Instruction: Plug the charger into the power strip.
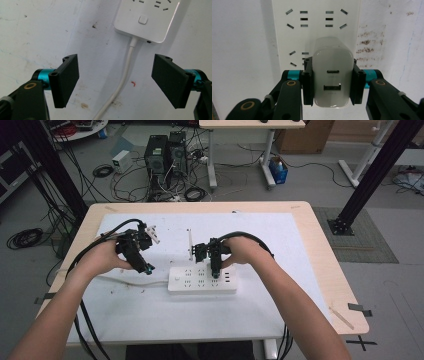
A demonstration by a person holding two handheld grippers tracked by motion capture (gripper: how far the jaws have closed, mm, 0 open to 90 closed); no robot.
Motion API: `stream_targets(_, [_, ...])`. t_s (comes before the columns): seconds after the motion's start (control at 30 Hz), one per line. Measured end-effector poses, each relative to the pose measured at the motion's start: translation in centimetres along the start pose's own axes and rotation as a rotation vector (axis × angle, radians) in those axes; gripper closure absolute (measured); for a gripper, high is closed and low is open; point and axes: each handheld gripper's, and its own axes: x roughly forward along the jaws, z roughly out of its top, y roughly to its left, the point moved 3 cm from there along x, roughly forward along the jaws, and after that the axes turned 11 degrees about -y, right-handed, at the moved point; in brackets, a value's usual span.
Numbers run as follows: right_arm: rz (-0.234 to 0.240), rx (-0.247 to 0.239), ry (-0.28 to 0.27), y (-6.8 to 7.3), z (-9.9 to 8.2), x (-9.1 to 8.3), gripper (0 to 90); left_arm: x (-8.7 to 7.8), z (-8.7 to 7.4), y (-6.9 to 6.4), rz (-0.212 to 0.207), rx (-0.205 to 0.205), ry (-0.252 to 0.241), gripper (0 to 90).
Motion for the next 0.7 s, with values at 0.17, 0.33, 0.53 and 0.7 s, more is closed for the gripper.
stream_targets(0.17, [0.013, 0.202, -0.107, -0.7, -2.0, -1.1, 30.2, -0.4, -0.2, 0.2, 0.017, -0.008, -0.009, 22.2])
stream_targets(0.33, [-0.167, 0.439, -0.203, -1.3, -6.1, -5.6, 22.2, -0.9, -0.4, 0.7, 0.035, -0.023, -0.010, 22.2])
stream_targets(0.53, [-0.308, 0.954, -0.256, -1.2, -12.7, -10.3, 19.9, -0.8, -0.6, 2.1, 0.043, -0.053, 0.021, 22.0])
stream_targets(0.7, [-0.332, 1.038, -0.253, -0.8, -15.1, -11.2, 19.9, -1.0, -0.6, 2.6, 0.047, -0.056, 0.022, 22.0])
